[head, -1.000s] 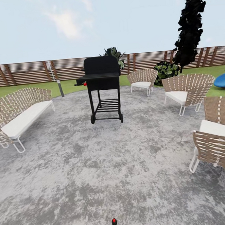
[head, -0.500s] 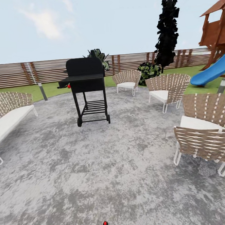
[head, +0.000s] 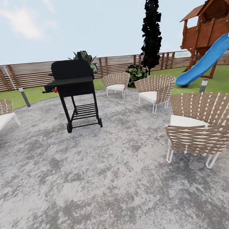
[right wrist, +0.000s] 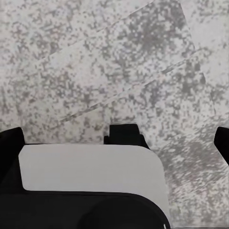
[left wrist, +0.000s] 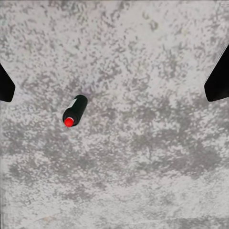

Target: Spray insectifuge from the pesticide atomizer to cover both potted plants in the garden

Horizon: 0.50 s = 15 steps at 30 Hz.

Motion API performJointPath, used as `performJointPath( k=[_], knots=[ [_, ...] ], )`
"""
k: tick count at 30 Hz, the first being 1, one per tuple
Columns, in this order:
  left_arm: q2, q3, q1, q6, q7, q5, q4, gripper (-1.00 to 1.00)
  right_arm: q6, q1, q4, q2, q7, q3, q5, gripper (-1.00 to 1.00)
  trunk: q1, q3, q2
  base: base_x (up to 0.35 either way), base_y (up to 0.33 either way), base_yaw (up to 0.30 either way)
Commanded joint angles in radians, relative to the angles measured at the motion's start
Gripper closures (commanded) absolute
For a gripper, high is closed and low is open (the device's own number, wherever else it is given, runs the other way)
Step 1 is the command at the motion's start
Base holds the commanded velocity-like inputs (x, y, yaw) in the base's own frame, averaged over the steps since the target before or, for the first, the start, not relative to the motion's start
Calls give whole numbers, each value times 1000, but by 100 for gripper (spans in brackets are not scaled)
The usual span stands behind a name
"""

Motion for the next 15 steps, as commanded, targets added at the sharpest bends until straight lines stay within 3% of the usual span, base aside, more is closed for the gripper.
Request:
performJointPath(
  k=[1,9,15],
  knots=[
    [0,0,-1,-3,0,-1,1,-100,0,1,-2,0,0,-2,-1,-100,0,-1,0,0,269,-252],
    [0,0,-1,-3,0,-1,1,-100,0,1,-2,0,0,-2,-1,-100,0,-1,0,0,231,-247],
    [0,0,-1,-3,0,-1,1,-100,0,1,-2,0,0,-2,-1,-100,0,-1,0,0,97,-243]
  ],
)
